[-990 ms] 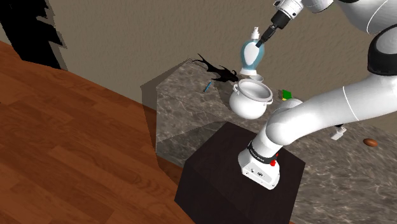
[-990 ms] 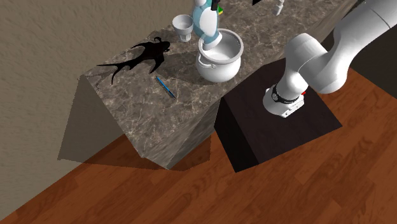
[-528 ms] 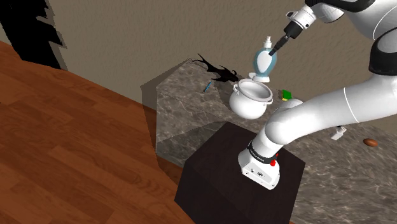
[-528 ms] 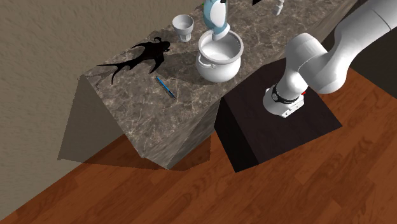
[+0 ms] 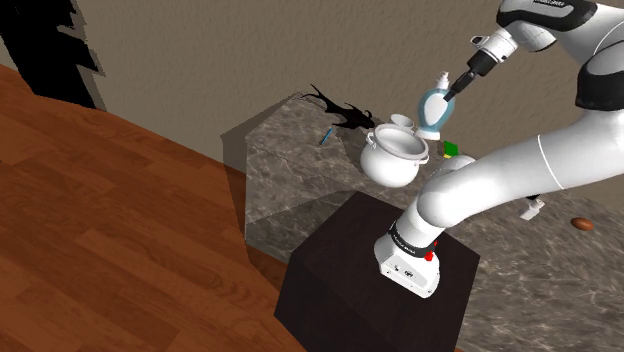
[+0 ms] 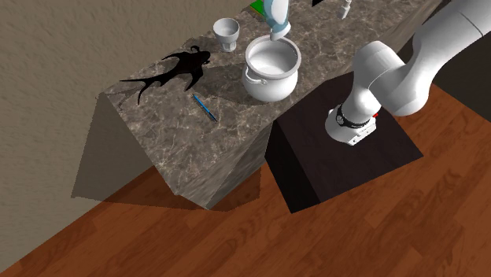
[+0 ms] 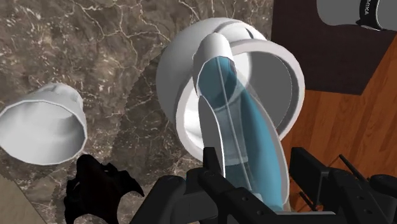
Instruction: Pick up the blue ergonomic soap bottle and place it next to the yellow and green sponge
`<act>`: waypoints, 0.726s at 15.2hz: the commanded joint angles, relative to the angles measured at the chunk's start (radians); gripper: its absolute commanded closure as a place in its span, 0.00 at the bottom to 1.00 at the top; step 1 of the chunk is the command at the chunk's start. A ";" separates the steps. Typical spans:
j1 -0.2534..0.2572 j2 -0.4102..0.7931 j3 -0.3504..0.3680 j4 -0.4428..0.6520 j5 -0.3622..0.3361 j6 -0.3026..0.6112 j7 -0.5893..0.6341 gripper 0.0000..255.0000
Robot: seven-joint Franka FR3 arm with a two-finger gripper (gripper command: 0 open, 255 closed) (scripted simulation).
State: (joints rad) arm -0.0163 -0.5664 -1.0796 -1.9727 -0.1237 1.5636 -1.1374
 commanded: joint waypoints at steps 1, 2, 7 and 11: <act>0.015 0.011 -0.065 0.023 -0.015 -0.004 -0.053 1.00; 0.028 0.019 -0.100 0.037 -0.020 -0.006 -0.078 1.00; 0.139 0.046 -0.311 0.130 -0.048 -0.018 -0.194 1.00; 0.272 0.022 -0.495 0.227 -0.096 -0.038 -0.260 1.00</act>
State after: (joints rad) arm 0.2294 -0.5365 -1.5329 -1.7673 -0.2053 1.5311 -1.3782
